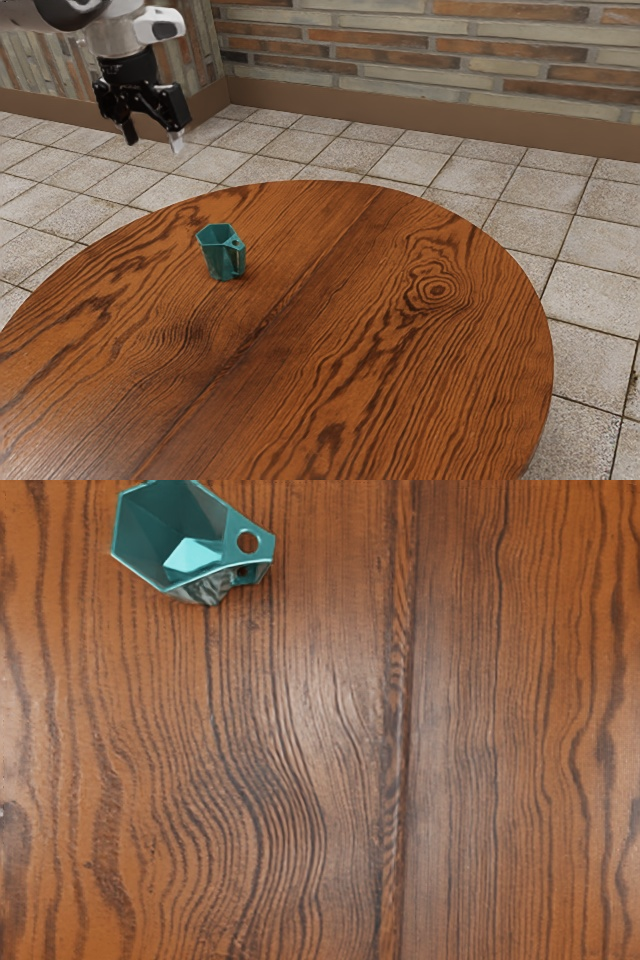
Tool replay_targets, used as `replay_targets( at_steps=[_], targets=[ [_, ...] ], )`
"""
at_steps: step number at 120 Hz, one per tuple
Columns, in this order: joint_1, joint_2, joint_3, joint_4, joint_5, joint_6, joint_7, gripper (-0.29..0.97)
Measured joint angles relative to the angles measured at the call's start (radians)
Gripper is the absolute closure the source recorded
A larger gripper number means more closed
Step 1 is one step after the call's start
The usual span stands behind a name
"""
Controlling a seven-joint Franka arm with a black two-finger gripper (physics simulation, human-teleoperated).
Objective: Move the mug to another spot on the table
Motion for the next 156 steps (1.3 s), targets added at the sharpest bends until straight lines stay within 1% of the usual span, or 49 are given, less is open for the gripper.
replay_targets(
  at_steps=[13, 21, 39, 49, 59, 72, 78, 89, 112, 135, 156],
  targets=[
    [0.044, 0.004, -0.007, -0.018, 0.011, 0.030, -0.006, 0.02],
    [0.092, 0.003, -0.034, -0.041, 0.017, 0.043, -0.038, 0.02],
    [0.200, 0.002, -0.110, -0.135, 0.023, 0.079, -0.176, 0.02],
    [0.222, 0.008, -0.132, -0.204, 0.019, 0.115, -0.277, 0.02],
    [0.199, 0.051, -0.136, -0.241, 0.016, 0.164, -0.379, 0.02],
    [0.060, 0.122, -0.138, -0.248, 0.000, 0.239, -0.509, 0.02],
    [0.030, 0.158, -0.138, -0.246, -0.006, 0.283, -0.567, 0.02],
    [0.022, 0.215, -0.138, -0.235, -0.011, 0.369, -0.676, 0.02],
    [0.045, 0.389, -0.127, -0.095, -0.013, 0.487, -0.879, 0.02],
    [0.048, 0.483, -0.108, -0.064, -0.012, 0.587, -1.085, 0.02],
    [0.046, 0.564, -0.084, -0.036, -0.008, 0.668, -1.233, 0.02]
  ],
)
